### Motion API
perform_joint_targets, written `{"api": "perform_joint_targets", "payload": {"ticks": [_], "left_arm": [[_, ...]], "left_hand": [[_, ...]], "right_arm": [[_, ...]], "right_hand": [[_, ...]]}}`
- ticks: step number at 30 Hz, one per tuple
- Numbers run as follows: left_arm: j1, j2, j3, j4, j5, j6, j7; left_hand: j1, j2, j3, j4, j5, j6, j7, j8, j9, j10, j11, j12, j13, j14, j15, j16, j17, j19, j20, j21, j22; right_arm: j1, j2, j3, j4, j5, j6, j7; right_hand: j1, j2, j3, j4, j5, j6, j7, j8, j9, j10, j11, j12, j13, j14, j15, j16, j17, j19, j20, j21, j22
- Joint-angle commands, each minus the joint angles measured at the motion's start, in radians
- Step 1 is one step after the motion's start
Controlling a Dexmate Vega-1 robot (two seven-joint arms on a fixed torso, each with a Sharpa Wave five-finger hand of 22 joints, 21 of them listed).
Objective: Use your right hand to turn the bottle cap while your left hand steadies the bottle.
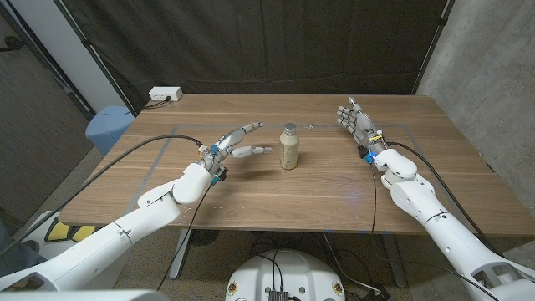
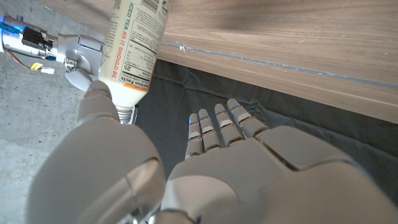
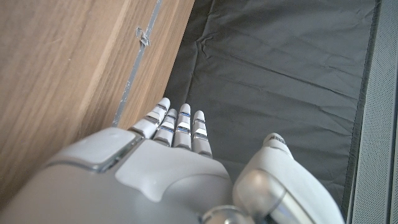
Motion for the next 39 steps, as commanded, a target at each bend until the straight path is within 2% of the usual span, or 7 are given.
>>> {"api": "perform_joint_targets", "payload": {"ticks": [1,17,26,33,39], "left_arm": [[-0.065,-0.022,0.064,0.048,0.028,0.002,-0.022],[-0.138,-0.066,0.117,0.150,0.011,-0.087,-0.068],[-0.161,-0.081,0.130,0.177,0.014,-0.119,-0.079],[-0.197,-0.116,0.152,0.249,0.002,-0.171,-0.102],[-0.218,-0.133,0.164,0.273,0.010,-0.197,-0.110]], "left_hand": [[0.004,0.006,0.001,-0.008,0.006,0.016,-0.004,-0.001,0.003,0.006,-0.004,-0.005,0.003,-0.004,-0.046,-0.005,0.001,-0.005,-0.055,-0.008,0.003],[0.015,0.013,0.000,-0.006,0.006,0.024,-0.007,-0.004,0.004,0.013,-0.010,-0.008,0.004,0.000,-0.050,-0.006,0.001,-0.006,-0.053,-0.010,0.003],[0.021,0.015,0.000,-0.005,0.006,0.034,-0.008,-0.003,0.004,0.016,-0.011,-0.009,0.004,0.006,-0.053,-0.005,0.001,0.000,-0.054,-0.009,0.004],[0.026,0.018,-0.001,-0.004,0.006,0.039,-0.010,-0.004,0.004,0.022,-0.012,-0.009,0.004,0.009,-0.053,-0.005,0.002,0.002,-0.054,-0.008,0.004],[0.032,0.020,-0.001,-0.003,0.006,0.055,-0.013,-0.001,0.004,0.029,-0.014,-0.009,0.004,0.016,-0.056,-0.004,0.002,0.005,-0.053,-0.008,0.004]], "right_arm": [[-0.018,-0.006,0.011,-0.010,0.006,0.005,0.000],[-0.035,-0.008,0.021,-0.022,0.009,0.019,0.000],[-0.050,-0.009,0.027,-0.032,0.013,0.020,-0.005],[-0.053,-0.006,0.029,-0.026,0.018,0.028,0.002],[-0.057,-0.006,0.035,-0.026,0.021,0.033,0.002]], "right_hand": [[0.009,0.001,0.003,-0.007,-0.005,0.011,-0.001,0.005,0.006,0.012,0.002,0.006,0.002,0.007,0.001,0.006,0.004,0.005,-0.012,0.001,0.002],[0.009,0.001,0.002,-0.010,-0.007,0.013,-0.002,0.006,0.006,0.016,0.006,0.007,0.002,0.011,0.002,0.006,0.005,0.008,-0.009,-0.001,0.003],[0.010,0.001,0.001,-0.012,-0.008,0.013,-0.002,0.005,0.006,0.019,0.009,0.008,0.002,0.016,0.002,0.007,0.005,0.010,-0.008,-0.002,0.003],[0.010,0.002,0.001,-0.012,-0.009,0.015,-0.002,0.006,0.006,0.021,0.006,0.008,0.002,0.016,0.001,0.007,0.005,0.012,-0.006,-0.002,0.003],[0.009,0.002,0.001,-0.013,-0.009,0.016,-0.003,0.006,0.006,0.023,0.006,0.008,0.003,0.017,0.002,0.007,0.005,0.013,-0.006,-0.002,0.003]]}}
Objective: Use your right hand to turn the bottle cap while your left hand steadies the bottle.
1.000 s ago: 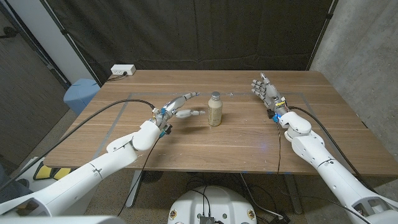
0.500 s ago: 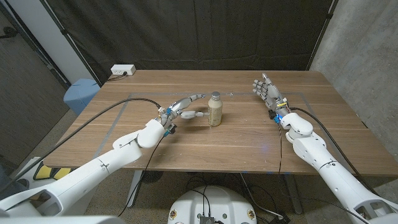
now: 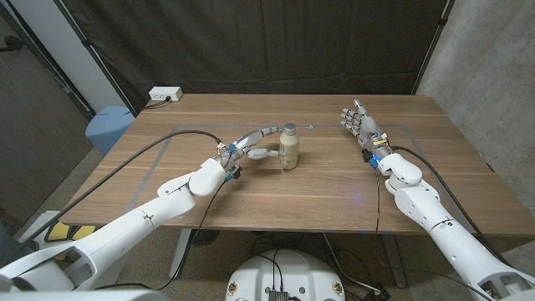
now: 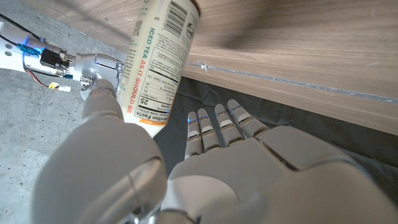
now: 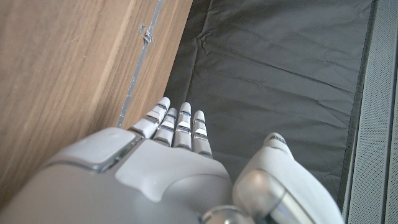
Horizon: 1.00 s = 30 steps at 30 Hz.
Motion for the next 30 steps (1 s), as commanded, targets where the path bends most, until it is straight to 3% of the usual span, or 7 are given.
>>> {"api": "perform_joint_targets", "payload": {"ticks": [1,13,20,30], "left_arm": [[-0.047,-0.039,0.027,0.068,0.001,-0.059,-0.023],[-0.052,-0.059,0.032,0.079,0.007,-0.048,-0.017],[-0.045,-0.061,0.029,0.068,0.004,-0.022,-0.014],[-0.058,-0.071,0.036,0.085,-0.004,-0.027,-0.025]], "left_hand": [[0.013,0.001,-0.002,-0.003,0.005,0.023,-0.002,0.004,0.004,0.018,0.000,-0.003,0.004,0.014,-0.053,0.001,0.002,0.013,-0.053,0.000,0.004],[0.038,0.019,0.003,-0.002,0.005,0.057,-0.005,0.007,0.005,0.053,-0.004,0.002,0.005,0.052,-0.058,0.009,0.002,0.043,-0.052,0.009,0.005],[0.094,0.046,0.018,-0.009,-0.004,0.102,0.010,0.011,0.006,0.106,0.002,0.009,0.006,0.105,-0.049,0.016,0.001,0.116,-0.019,0.032,0.006],[0.155,0.089,0.040,-0.009,-0.028,0.174,0.015,0.023,0.008,0.178,-0.003,0.017,0.006,0.175,-0.050,0.024,0.001,0.179,-0.017,0.049,0.006]], "right_arm": [[-0.010,0.002,0.009,0.002,0.007,0.010,0.003],[-0.004,0.003,0.011,0.014,0.011,0.009,0.011],[0.004,0.006,0.009,0.026,0.011,0.008,0.017],[0.014,0.015,0.008,0.046,0.013,0.014,0.022]], "right_hand": [[0.009,0.002,0.005,-0.006,-0.002,0.011,0.002,0.006,0.002,0.008,-0.001,0.008,0.003,0.005,0.000,0.007,0.005,0.008,-0.001,-0.003,0.003],[0.009,0.003,0.004,-0.007,-0.002,0.012,0.003,0.006,0.002,0.010,0.000,0.008,0.003,0.008,-0.001,0.007,0.006,0.009,0.000,-0.004,0.004],[0.008,0.003,0.004,-0.008,-0.003,0.012,0.001,0.006,0.002,0.010,0.001,0.008,0.003,0.008,0.000,0.007,0.006,0.010,0.002,-0.004,0.004],[0.008,0.004,0.003,-0.009,-0.003,0.013,0.001,0.006,0.002,0.012,0.002,0.008,0.003,0.011,-0.001,0.007,0.006,0.011,0.004,-0.005,0.004]]}}
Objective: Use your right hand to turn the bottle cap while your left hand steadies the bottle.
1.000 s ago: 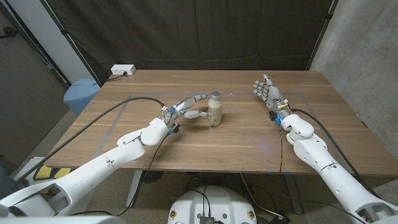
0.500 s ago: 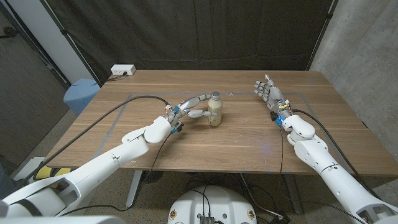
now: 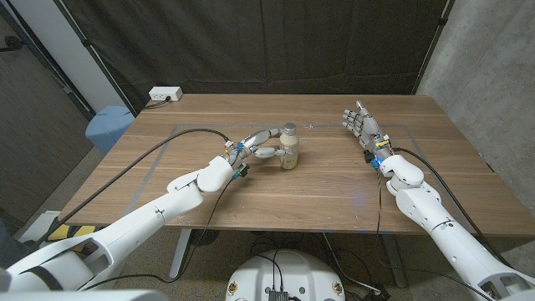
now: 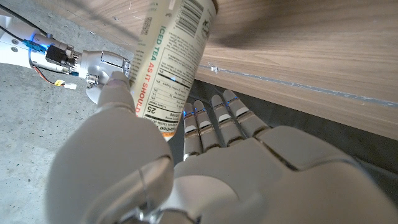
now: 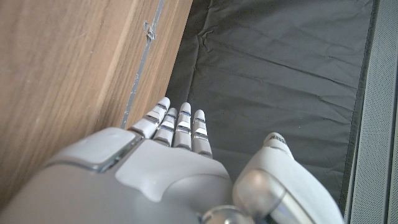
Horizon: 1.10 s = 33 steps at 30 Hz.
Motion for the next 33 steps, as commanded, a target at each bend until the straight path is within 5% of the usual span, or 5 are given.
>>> {"api": "perform_joint_targets", "payload": {"ticks": [1,12,33], "left_arm": [[-0.013,-0.014,0.007,0.020,-0.011,-0.002,-0.011],[-0.028,-0.041,0.006,0.083,-0.070,-0.064,-0.040],[-0.012,-0.061,-0.033,0.122,-0.155,-0.128,-0.058]], "left_hand": [[0.032,0.018,0.017,-0.003,-0.011,0.033,-0.004,0.010,0.003,0.032,-0.005,0.007,0.002,0.038,-0.050,0.012,0.003,0.032,-0.016,0.012,0.001],[0.118,0.110,0.066,-0.001,-0.035,0.090,0.005,0.012,0.007,0.102,0.004,0.009,0.005,0.108,-0.060,0.013,0.006,0.106,-0.009,0.029,-0.002],[0.152,0.137,0.084,-0.001,-0.052,0.136,0.008,0.020,0.009,0.146,0.002,0.012,0.006,0.163,-0.069,0.017,0.007,0.141,-0.006,0.036,-0.003]], "right_arm": [[0.011,0.010,-0.002,0.021,0.003,0.004,0.006],[0.009,0.012,-0.002,0.023,0.003,-0.001,0.002],[0.006,0.016,-0.004,0.013,-0.004,0.003,-0.009]], "right_hand": [[0.008,0.004,-0.001,-0.005,-0.003,0.007,-0.005,0.006,0.002,0.008,-0.003,0.008,0.003,0.011,0.000,0.005,0.001,0.011,0.004,-0.005,0.004],[0.007,0.004,-0.002,-0.006,-0.004,0.009,-0.007,0.006,0.002,0.011,-0.002,0.009,0.004,0.013,0.001,0.005,0.002,0.013,0.005,-0.005,0.004],[0.006,0.006,-0.003,-0.007,-0.004,0.011,-0.009,0.006,0.002,0.016,-0.007,0.010,0.004,0.018,0.000,0.005,0.002,0.016,0.007,-0.007,0.004]]}}
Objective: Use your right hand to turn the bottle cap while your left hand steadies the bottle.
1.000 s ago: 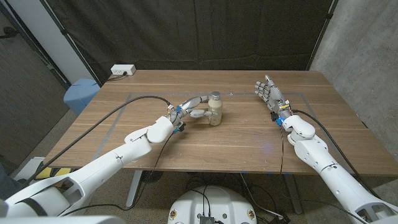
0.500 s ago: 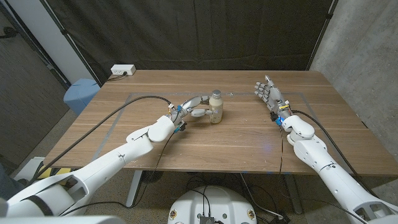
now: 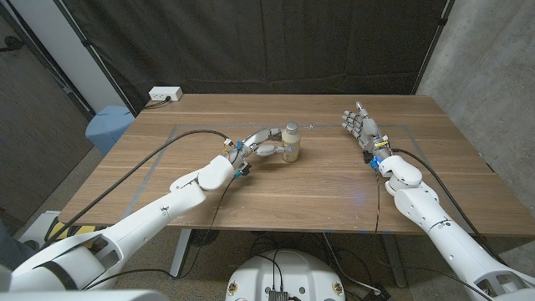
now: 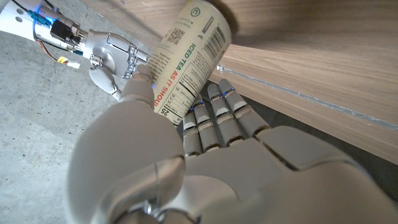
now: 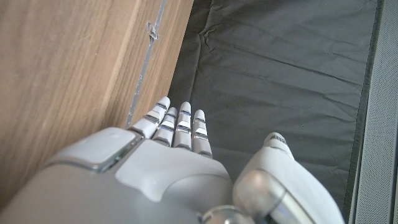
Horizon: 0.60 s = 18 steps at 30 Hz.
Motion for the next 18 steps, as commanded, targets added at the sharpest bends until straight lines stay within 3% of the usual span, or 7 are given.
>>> {"api": "perform_joint_targets", "payload": {"ticks": [1,12,18], "left_arm": [[0.012,-0.013,-0.024,0.020,-0.047,-0.035,-0.005],[0.036,-0.001,-0.047,-0.013,-0.055,-0.021,0.007],[0.060,0.020,-0.068,-0.063,-0.058,0.030,0.024]], "left_hand": [[0.014,0.007,0.009,0.000,-0.006,0.028,-0.001,0.011,0.005,0.026,-0.003,0.009,0.002,0.020,-0.067,0.003,0.004,0.013,-0.003,0.007,0.000],[0.032,0.019,0.019,-0.001,-0.017,0.059,-0.005,0.016,0.005,0.059,-0.008,0.012,0.003,0.056,-0.073,0.006,0.004,0.035,-0.006,0.012,0.000],[0.038,0.020,0.021,-0.002,-0.020,0.065,-0.005,0.016,0.005,0.064,-0.007,0.012,0.003,0.060,-0.072,0.005,0.004,0.039,-0.004,0.013,0.000]], "right_arm": [[-0.004,0.004,-0.002,-0.009,-0.006,0.002,-0.009],[-0.022,-0.009,-0.004,-0.043,-0.026,0.011,-0.027],[-0.054,-0.047,-0.008,-0.121,-0.091,0.022,-0.081]], "right_hand": [[0.006,0.006,0.001,-0.003,-0.004,0.006,-0.004,0.006,0.002,0.007,-0.001,0.010,0.004,0.010,-0.004,0.005,0.002,0.009,0.000,0.000,0.004],[0.006,0.006,0.000,-0.005,-0.004,0.006,-0.004,0.006,0.002,0.009,-0.004,0.010,0.004,0.013,-0.008,0.005,0.002,0.012,0.001,0.000,0.005],[0.017,0.008,0.003,-0.014,-0.004,0.009,-0.006,0.007,0.002,0.027,-0.013,0.015,0.004,0.047,-0.015,0.014,0.000,0.063,0.007,0.015,0.004]]}}
